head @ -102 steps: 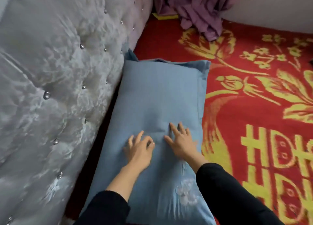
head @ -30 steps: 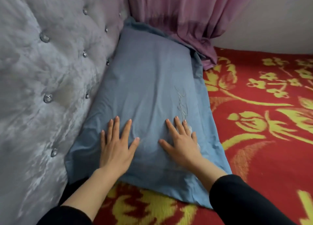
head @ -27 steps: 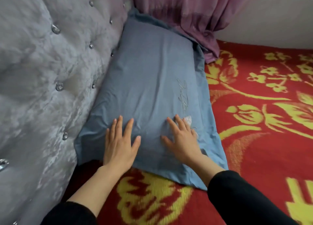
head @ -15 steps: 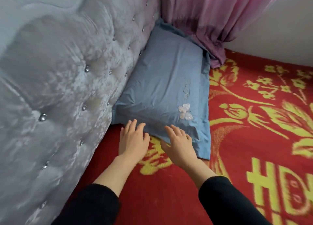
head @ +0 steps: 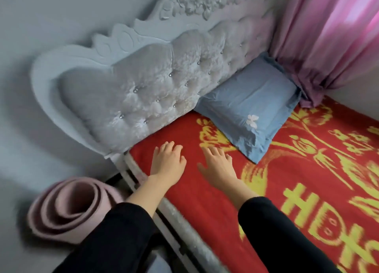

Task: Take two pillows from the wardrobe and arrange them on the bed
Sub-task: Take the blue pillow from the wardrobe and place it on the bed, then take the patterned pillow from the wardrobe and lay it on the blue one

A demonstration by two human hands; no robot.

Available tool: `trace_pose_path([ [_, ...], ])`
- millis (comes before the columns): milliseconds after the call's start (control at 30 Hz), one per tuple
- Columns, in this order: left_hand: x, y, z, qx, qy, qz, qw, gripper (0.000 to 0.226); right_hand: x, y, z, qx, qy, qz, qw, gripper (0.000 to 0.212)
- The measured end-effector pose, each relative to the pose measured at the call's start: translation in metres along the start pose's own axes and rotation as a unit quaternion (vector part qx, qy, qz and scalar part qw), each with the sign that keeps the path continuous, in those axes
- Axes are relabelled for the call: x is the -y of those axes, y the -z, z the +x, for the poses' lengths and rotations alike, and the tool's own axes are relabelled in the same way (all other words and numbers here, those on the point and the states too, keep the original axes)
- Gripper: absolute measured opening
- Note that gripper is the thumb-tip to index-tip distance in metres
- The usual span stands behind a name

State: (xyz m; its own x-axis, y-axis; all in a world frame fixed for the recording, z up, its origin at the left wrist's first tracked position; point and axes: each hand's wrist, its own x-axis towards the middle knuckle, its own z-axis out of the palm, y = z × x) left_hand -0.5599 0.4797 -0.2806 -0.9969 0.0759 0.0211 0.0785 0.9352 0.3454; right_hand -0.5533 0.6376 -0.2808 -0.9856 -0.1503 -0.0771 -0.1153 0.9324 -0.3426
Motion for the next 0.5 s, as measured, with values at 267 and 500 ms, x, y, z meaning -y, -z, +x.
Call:
trace_pose_path([
  [267, 0.056, 0.056, -0.227, -0.037, 0.058, 0.040, 0.997, 0.035, 0.111, -0.018, -0.154, 0.066, 0.128, -0.055, 0.988, 0.055],
  [500, 0.134, 0.087, -0.400, -0.072, 0.093, 0.010, 0.993, 0.033, 0.225, -0.073, -0.273, 0.109, 0.211, -0.099, 0.966, 0.049],
])
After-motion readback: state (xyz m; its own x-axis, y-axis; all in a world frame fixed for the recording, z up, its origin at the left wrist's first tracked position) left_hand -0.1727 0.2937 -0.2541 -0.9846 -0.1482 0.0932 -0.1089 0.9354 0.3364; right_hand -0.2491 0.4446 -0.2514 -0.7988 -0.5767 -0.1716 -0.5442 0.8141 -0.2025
